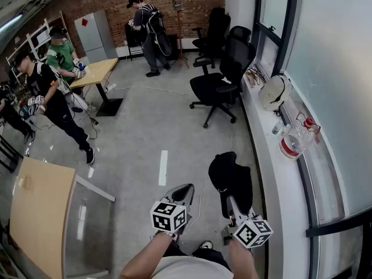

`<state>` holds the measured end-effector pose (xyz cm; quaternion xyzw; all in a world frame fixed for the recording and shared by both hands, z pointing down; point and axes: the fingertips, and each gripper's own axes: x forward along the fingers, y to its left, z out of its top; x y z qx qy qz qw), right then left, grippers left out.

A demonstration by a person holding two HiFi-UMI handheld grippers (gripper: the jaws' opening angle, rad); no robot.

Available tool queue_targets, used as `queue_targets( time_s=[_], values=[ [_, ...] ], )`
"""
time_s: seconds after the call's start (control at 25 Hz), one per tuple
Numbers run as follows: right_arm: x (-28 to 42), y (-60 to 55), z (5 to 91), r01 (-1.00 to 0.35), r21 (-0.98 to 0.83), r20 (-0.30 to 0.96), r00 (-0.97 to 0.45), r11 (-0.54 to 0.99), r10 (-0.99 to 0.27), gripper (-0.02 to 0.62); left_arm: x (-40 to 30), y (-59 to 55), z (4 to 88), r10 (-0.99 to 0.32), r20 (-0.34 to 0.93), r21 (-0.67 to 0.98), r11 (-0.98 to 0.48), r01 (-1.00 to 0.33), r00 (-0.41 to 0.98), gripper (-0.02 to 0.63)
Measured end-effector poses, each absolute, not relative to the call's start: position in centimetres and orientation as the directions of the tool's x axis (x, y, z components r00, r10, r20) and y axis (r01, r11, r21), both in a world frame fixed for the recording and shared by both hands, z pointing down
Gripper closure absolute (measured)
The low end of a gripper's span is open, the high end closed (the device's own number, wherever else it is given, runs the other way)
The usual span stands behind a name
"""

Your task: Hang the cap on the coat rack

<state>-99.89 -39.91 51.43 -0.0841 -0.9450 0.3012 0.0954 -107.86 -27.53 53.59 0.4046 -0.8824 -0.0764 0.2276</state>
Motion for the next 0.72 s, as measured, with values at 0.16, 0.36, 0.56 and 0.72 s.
queue_targets(
  time_s=[0.16, 0.36, 0.56, 0.72],
  values=[
    [-102.3, -39.0, 50.7, 0.083, -0.574, 0.134, -0.972, 0.815, 0.194, 0.562, -109.7, -26.9, 53.1, -0.763, 0.332, 0.322, 0.644, -0.693, -0.554, 0.601],
    [-104.2, -37.3, 49.6, 0.072, -0.526, 0.136, -0.976, 0.847, 0.167, 0.562, -111.0, -25.7, 52.7, -0.78, 0.322, 0.305, 0.622, -0.722, -0.536, 0.602],
    [-105.5, -36.1, 48.6, 0.073, -0.551, 0.097, -0.984, 0.832, 0.151, 0.562, -112.5, -24.1, 52.1, -0.786, 0.301, 0.316, 0.617, -0.721, -0.54, 0.602],
    [-106.1, -34.3, 48.4, 0.109, -0.564, 0.089, -0.977, 0.819, 0.191, 0.561, -113.3, -22.7, 52.0, -0.784, 0.293, 0.321, 0.62, -0.716, -0.547, 0.602]
  ],
)
